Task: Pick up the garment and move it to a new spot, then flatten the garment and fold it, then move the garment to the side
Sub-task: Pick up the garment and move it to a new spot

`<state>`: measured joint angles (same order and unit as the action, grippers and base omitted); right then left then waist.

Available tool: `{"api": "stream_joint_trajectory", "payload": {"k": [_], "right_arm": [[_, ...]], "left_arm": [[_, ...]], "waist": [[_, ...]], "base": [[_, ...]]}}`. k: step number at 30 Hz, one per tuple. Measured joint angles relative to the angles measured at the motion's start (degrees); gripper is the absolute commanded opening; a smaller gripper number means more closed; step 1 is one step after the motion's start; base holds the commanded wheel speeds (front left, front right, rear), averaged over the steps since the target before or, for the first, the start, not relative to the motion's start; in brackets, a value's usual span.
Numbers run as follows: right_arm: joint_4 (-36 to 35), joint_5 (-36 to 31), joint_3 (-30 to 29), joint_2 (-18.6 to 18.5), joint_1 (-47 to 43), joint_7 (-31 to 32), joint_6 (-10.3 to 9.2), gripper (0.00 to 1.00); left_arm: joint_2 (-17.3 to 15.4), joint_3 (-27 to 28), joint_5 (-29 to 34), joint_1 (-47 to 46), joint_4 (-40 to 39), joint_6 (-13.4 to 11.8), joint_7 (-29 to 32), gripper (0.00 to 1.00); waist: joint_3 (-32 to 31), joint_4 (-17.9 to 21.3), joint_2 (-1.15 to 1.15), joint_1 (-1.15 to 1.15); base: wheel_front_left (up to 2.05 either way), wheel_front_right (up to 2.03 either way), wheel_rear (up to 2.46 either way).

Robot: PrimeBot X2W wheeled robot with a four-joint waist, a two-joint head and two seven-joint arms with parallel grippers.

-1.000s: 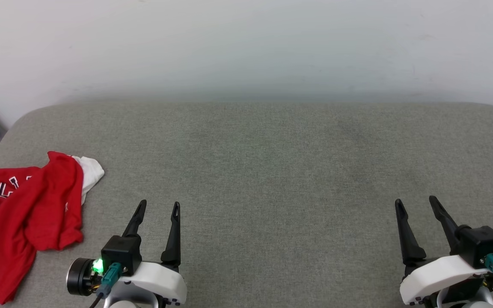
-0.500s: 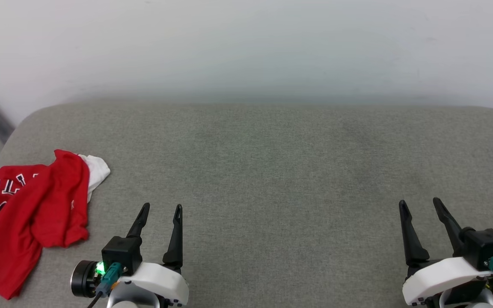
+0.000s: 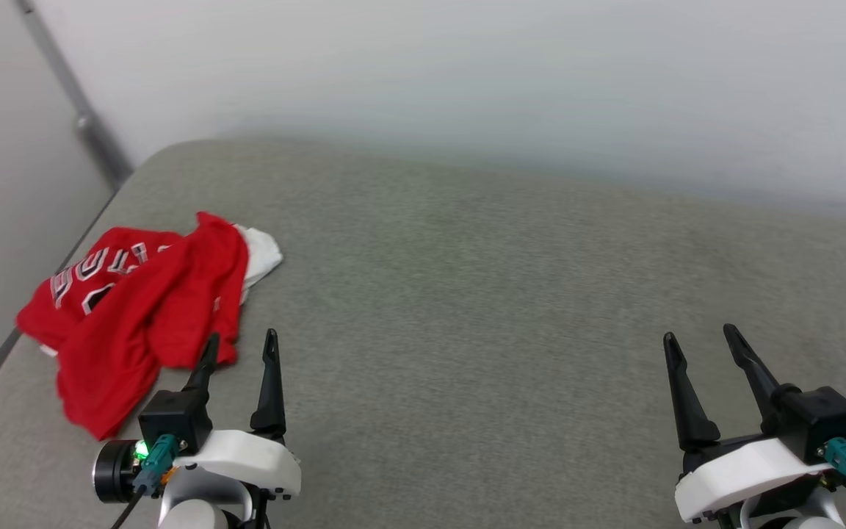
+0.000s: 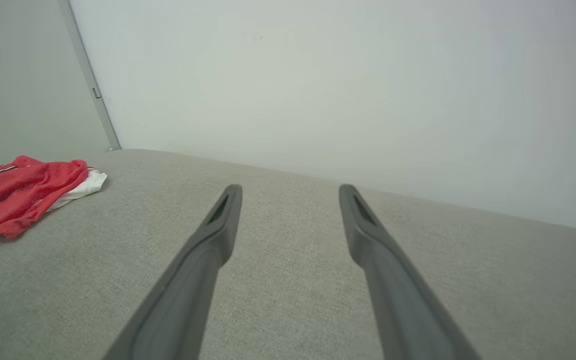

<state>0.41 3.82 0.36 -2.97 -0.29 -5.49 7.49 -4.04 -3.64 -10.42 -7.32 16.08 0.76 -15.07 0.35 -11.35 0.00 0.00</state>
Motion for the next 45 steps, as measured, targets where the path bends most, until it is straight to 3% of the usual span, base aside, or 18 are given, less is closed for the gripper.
{"api": "stream_joint_trajectory", "payload": {"k": [13,23,29,35,38,39,40,45], "right_arm": [[-3.05,-1.9,3.3,0.02,0.77,1.26,0.01,1.0],[-4.48,-2.3,4.07,0.03,2.01,1.96,0.0,1.0],[-5.05,-2.31,4.41,0.03,3.42,2.41,0.01,1.0],[-6.3,-3.07,4.42,0.05,5.44,3.55,0.01,1.0],[-6.95,-3.57,4.83,0.07,6.83,4.14,0.01,1.0],[-7.36,-4.09,5.02,0.08,7.8,4.43,0.01,1.0],[-7.36,-4.09,5.02,0.08,7.8,4.43,0.01,1.0],[-8.27,-4.5,4.97,0.08,9.95,4.6,0.01,1.0]], "left_arm": [[-0.54,2.55,-0.34,-0.3,0.03,-0.18,0.0,1.0],[-0.53,3.31,-0.26,-1.68,0.54,0.73,0.0,1.0],[-0.93,3.76,-0.53,-5.6,1.38,1.18,0.0,1.0],[-3.86,5.45,-2.46,-16.57,3.05,2.14,2.59,1.0],[-6.73,6.54,-3.76,-22.98,4.97,2.7,7.78,1.0],[-9.24,6.9,-4.24,-26.84,6.93,3.32,12.36,1.0],[-9.24,6.9,-4.24,-26.84,6.93,3.32,12.36,1.0],[-15.55,6.84,-6.59,-34.28,12.59,5.14,25.5,1.0]], "waist": [[1.6,-11.78,0.0,0.0],[3.18,-17.49,0.0,0.0],[4.77,-17.25,0.0,0.0],[7.7,-15.28,0.0,0.0],[9.62,-13.61,0.0,0.0],[11.07,-12.23,0.0,0.0],[11.07,-12.23,0.0,0.0],[15.35,-8.56,0.0,-0.01]], "base": [[0.0,0.0,0.0],[0.0,0.0,0.0],[0.0,0.0,0.0],[0.0,0.0,0.0],[0.0,0.0,0.0],[0.0,0.0,0.0],[0.0,0.0,0.0],[0.0,0.0,0.0]]}}
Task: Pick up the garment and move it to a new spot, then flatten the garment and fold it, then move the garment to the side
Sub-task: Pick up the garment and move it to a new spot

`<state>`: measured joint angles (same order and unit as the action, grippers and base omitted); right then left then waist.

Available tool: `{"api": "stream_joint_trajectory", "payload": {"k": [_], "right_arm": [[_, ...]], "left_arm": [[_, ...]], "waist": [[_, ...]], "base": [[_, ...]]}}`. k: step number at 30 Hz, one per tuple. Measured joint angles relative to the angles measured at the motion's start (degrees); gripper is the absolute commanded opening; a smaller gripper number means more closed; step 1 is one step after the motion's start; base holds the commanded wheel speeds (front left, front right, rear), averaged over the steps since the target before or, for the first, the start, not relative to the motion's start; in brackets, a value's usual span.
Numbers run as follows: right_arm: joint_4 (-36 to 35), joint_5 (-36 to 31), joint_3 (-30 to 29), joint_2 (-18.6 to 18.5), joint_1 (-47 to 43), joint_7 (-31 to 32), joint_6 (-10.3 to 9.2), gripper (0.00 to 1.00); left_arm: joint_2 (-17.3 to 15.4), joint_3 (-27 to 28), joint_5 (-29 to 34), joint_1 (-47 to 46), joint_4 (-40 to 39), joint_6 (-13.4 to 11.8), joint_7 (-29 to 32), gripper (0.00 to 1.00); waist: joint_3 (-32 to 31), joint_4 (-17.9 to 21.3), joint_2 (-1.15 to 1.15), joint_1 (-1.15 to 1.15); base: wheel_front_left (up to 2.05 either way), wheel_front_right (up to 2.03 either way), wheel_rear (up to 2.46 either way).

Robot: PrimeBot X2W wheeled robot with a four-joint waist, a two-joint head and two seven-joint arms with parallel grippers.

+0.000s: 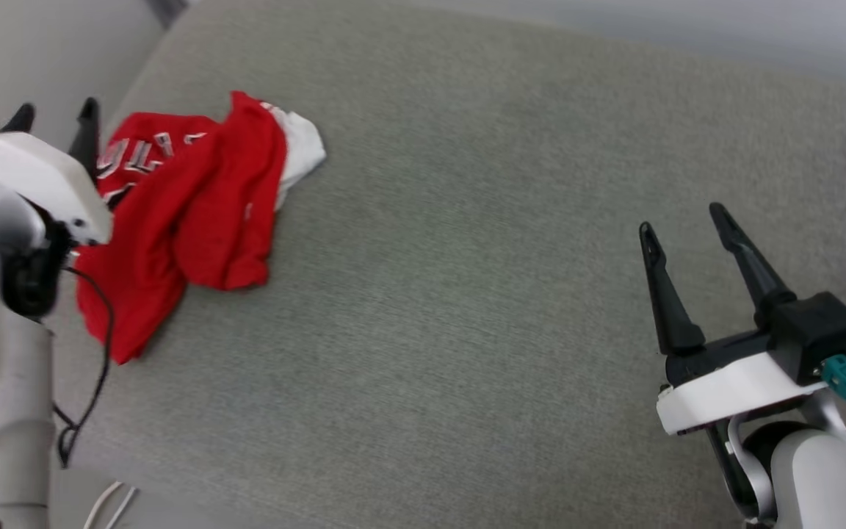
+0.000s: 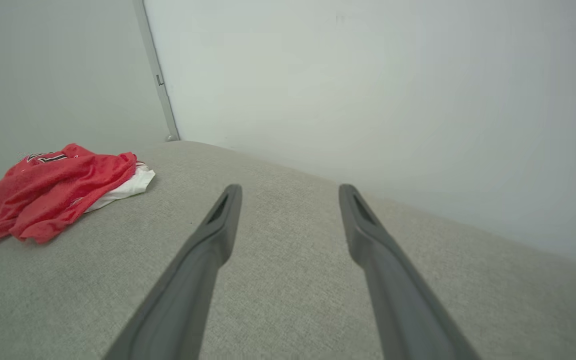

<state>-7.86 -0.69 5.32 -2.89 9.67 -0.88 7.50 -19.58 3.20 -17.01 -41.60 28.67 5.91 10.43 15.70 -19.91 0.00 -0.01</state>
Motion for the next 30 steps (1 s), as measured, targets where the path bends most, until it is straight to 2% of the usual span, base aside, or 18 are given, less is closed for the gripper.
{"api": "stream_joint_trajectory", "payload": {"k": [2,3,4,9,17,19,20,21,23,28,30], "right_arm": [[-0.12,-0.07,-0.2,0.0,0.76,-0.07,0.0,1.0],[-0.25,-0.13,-0.25,0.0,1.51,-0.16,-0.01,1.0],[-0.25,-0.13,-0.25,0.0,1.51,-0.16,-0.01,1.0],[-0.1,-0.15,-0.2,-0.02,3.3,-0.79,0.0,1.0],[1.25,0.16,0.69,-0.02,5.58,-1.83,0.0,1.0],[1.36,0.24,0.63,-0.02,5.58,-1.88,-0.01,1.0],[1.63,0.4,0.53,-0.01,5.58,-2.09,0.0,1.0],[1.81,0.48,0.35,-0.01,5.58,-2.11,0.0,1.0],[2.03,0.49,0.21,-0.01,5.56,-2.1,0.0,1.0],[3.14,1.25,-0.47,-0.01,4.85,-2.49,0.0,1.0],[3.46,1.36,-0.53,-0.01,4.53,-2.61,0.0,1.0]], "left_arm": [[-2.04,0.22,-1.91,-2.05,2.67,0.54,5.14,1.0],[-3.97,-0.08,-3.04,-3.63,5.2,0.96,10.0,1.0],[-3.97,-0.08,-3.04,-3.63,5.2,0.96,10.0,1.0],[-7.62,-1.19,-5.78,-5.21,10.96,1.25,18.89,1.0],[-9.49,0.59,-11.61,-7.0,20.14,1.32,29.98,1.0],[-9.61,0.99,-12.11,-7.0,20.59,1.15,30.11,1.0],[-9.92,1.03,-12.39,-7.0,21.26,1.11,30.16,0.42],[-9.87,0.91,-12.39,-6.99,21.49,1.11,29.76,0.0],[-9.72,0.73,-12.37,-6.95,21.76,1.13,29.18,0.0],[-8.93,-1.01,-9.64,-5.73,22.97,0.49,20.45,0.0],[-8.87,-1.3,-9.1,-5.6,23.21,0.25,19.06,0.0]], "waist": [[1.91,1.49,0.0,0.0],[3.88,2.94,0.0,0.0],[3.88,2.94,0.0,0.0],[8.69,6.31,0.0,0.0],[14.46,10.7,0.0,0.0],[14.6,11.0,0.0,0.0],[14.51,11.31,0.0,0.0],[14.3,11.31,0.0,0.0],[14.01,11.27,0.0,0.0],[10.81,10.58,0.0,0.0],[10.01,10.41,0.0,0.0]], "base": [[0.0,0.0,0.0],[0.0,0.0,0.0],[0.0,0.0,0.0],[0.0,0.0,0.0],[0.0,0.0,0.0],[0.0,0.0,0.0],[0.0,0.0,0.0],[0.0,0.0,0.0],[0.0,0.0,0.0],[0.0,0.0,0.0],[0.0,0.0,0.0]]}}
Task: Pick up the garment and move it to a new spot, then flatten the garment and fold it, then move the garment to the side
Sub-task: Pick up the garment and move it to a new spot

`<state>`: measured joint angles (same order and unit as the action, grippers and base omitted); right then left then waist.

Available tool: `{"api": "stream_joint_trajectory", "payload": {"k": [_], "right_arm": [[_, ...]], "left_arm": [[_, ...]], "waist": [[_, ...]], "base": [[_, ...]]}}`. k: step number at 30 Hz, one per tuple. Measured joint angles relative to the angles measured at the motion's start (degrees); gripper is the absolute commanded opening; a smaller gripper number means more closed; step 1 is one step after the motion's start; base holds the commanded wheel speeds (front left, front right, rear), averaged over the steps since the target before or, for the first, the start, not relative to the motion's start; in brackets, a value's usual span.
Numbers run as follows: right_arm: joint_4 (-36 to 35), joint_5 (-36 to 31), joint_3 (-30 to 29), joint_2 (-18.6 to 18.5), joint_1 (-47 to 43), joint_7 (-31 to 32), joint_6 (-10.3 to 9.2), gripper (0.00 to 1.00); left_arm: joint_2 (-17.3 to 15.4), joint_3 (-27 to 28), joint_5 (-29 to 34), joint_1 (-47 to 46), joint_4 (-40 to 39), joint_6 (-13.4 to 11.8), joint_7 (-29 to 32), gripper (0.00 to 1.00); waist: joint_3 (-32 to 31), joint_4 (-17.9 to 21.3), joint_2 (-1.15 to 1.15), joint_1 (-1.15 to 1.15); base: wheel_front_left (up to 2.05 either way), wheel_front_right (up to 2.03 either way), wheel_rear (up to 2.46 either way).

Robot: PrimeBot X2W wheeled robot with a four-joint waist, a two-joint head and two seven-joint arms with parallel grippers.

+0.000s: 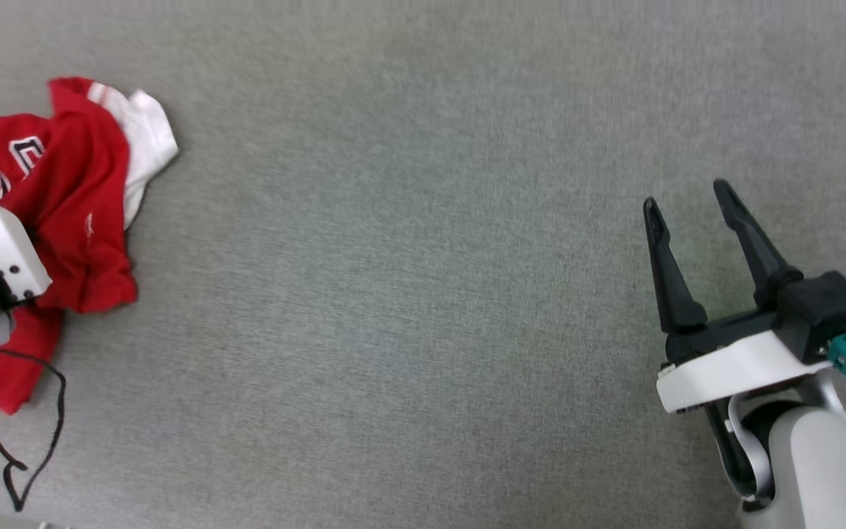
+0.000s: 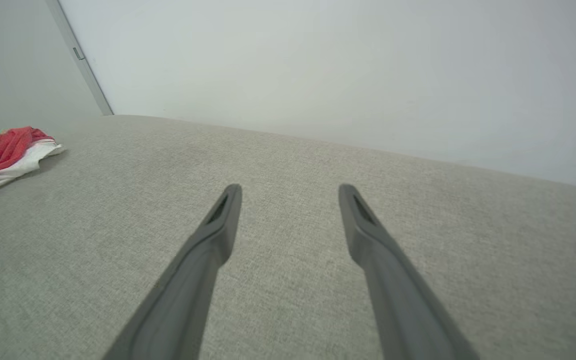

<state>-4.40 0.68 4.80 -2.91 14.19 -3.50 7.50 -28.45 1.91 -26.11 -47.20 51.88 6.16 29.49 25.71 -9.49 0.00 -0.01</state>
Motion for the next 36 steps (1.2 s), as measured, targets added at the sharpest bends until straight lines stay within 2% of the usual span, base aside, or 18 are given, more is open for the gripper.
{"api": "stream_joint_trajectory", "payload": {"k": [1,6,9,12,13,14,16,17,22,23,30,31,33,36], "right_arm": [[0.55,0.6,-0.15,0.0,-0.76,-0.11,0.0,1.0],[1.35,1.96,-0.69,0.0,-2.61,-0.6,0.0,1.0],[2.02,2.92,-1.2,0.0,-3.85,-1.08,0.0,1.0],[2.56,3.74,-1.69,0.0,-5.37,-1.26,0.0,1.0],[2.56,3.74,-1.69,0.0,-5.37,-1.26,0.0,1.0],[2.72,4.17,-2.14,0.0,-6.47,-1.35,0.0,1.0],[2.76,4.45,-2.26,0.0,-6.89,-1.35,0.0,1.0],[2.79,4.63,-2.49,-0.01,-7.75,-1.48,0.0,1.0],[2.93,5.5,-3.35,0.0,-9.62,-1.51,0.0,1.0],[2.92,5.99,-3.69,-0.02,-10.92,-1.2,0.0,1.0],[2.12,6.33,-4.15,-0.02,-12.93,-0.37,0.0,1.0],[2.12,6.33,-4.15,-0.02,-12.93,-0.37,0.0,1.0],[1.67,6.32,-4.59,-0.01,-13.37,0.13,0.0,1.0],[1.09,6.14,-5.23,-0.01,-14.04,0.6,0.0,1.0]], "left_arm": [[-0.11,-0.34,1.03,-0.05,-0.09,-0.6,-3.96,0.0],[-0.25,-1.57,3.48,-0.94,-1.7,-0.91,-15.13,0.0],[0.02,-1.79,4.92,-1.77,-2.79,-2.69,-22.15,0.0],[1.24,-2.14,5.78,-1.94,-3.77,-3.64,-28.22,0.0],[1.24,-2.14,5.78,-1.94,-3.77,-3.64,-28.22,0.0],[2.31,-2.49,5.93,-1.91,-4.57,-3.88,-31.52,0.0],[2.78,-2.79,6.22,-1.79,-4.99,-4.01,-32.76,0.0],[3.96,-3.28,6.34,-0.92,-6.27,-4.14,-35.33,0.0],[7.84,-5.16,6.43,2.68,-10.59,-4.22,-38.02,0.0],[11.24,-7.12,6.46,5.76,-14.51,-4.13,-38.15,0.0],[19.2,-13.3,5.19,14.29,-24.1,-2.44,-34.54,0.0],[19.2,-13.3,5.19,14.29,-24.1,-2.44,-34.54,0.0],[21.87,-17.16,4.71,18.17,-26.82,-1.41,-32.63,0.0],[23.79,-21.92,4.16,22.45,-28.78,-0.45,-31.59,0.0]], "waist": [[-1.72,-0.34,0.0,0.0],[-6.68,-1.25,0.0,0.0],[-9.9,-1.72,0.0,0.0],[-13.18,-1.99,0.0,0.01],[-13.18,-1.99,0.0,0.01],[-15.28,-1.96,0.0,0.01],[-16.31,-1.88,0.0,0.01],[-18.17,-1.47,0.0,0.02],[-21.6,1.12,0.0,0.02],[-23.13,3.35,0.0,0.02],[-25.47,9.57,0.0,0.02],[-25.47,9.57,0.0,0.02],[-25.86,12.23,0.0,0.02],[-25.84,14.47,0.0,0.02]], "base": [[0.0,0.0,0.0],[0.0,0.0,0.0],[0.0,0.0,0.0],[0.0,0.0,0.0],[0.0,0.0,0.0],[0.0,0.0,0.0],[0.0,0.0,0.0],[0.0,0.0,0.0],[0.0,0.0,0.0],[0.0,0.0,0.0],[0.0,0.0,0.0],[0.0,0.0,0.0],[0.0,0.0,0.0],[0.0,0.0,0.0]]}}
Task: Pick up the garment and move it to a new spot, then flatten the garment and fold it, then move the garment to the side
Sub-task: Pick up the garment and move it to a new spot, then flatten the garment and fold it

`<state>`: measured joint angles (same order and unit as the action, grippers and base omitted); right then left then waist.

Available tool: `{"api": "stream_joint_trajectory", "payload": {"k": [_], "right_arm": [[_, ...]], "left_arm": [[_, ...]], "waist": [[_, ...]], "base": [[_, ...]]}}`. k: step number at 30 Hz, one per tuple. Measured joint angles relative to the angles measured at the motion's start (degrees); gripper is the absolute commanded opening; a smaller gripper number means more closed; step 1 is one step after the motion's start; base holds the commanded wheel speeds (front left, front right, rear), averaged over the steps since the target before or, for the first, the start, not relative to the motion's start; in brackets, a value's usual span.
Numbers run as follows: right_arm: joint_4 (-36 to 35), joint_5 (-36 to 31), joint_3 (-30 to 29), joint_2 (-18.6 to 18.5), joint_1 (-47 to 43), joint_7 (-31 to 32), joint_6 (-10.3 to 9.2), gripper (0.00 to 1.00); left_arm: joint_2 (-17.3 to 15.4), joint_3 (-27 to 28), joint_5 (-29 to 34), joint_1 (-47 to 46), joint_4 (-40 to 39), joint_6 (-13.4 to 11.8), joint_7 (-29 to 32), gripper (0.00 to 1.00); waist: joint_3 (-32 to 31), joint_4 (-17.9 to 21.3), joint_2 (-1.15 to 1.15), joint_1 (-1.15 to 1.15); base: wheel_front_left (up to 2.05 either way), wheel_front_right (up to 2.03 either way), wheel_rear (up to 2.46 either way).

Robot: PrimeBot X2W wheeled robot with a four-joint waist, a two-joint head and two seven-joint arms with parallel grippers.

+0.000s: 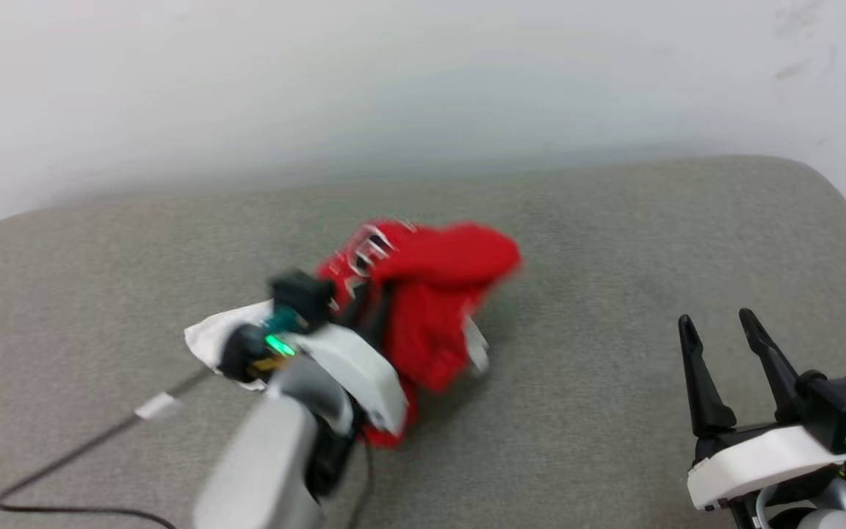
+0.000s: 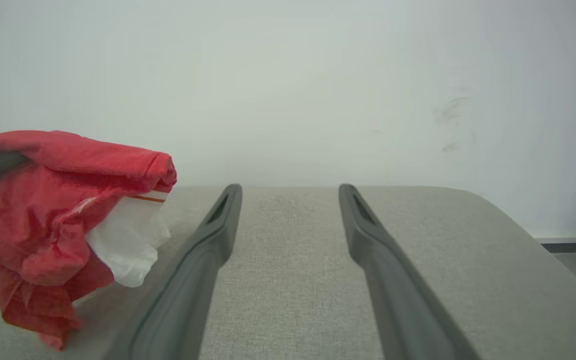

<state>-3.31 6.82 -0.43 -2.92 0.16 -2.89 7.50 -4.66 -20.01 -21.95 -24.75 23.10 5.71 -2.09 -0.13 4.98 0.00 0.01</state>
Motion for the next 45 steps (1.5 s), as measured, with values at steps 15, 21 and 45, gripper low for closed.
{"api": "stream_joint_trajectory", "payload": {"k": [15,21,45], "right_arm": [[-0.2,0.73,-0.68,-0.01,-0.16,-0.09,0.0,1.0],[0.46,0.56,-0.77,0.0,-0.26,0.01,0.0,1.0],[0.97,-0.25,-2.55,0.0,-5.17,2.45,-0.01,1.0]], "left_arm": [[1.67,-12.83,0.1,7.56,5.91,-0.85,-4.03,1.0],[1.76,-12.66,0.29,7.09,1.51,-3.41,-9.59,1.0],[-11.48,2.79,-2.89,20.79,-13.17,-15.38,-11.2,1.0]], "waist": [[4.1,1.27,0.0,-0.01],[2.14,-0.35,0.0,-0.01],[-3.08,-4.56,0.0,-0.01]], "base": [[0.0,0.0,0.0],[0.0,0.0,0.0],[0.0,0.0,0.0]]}}
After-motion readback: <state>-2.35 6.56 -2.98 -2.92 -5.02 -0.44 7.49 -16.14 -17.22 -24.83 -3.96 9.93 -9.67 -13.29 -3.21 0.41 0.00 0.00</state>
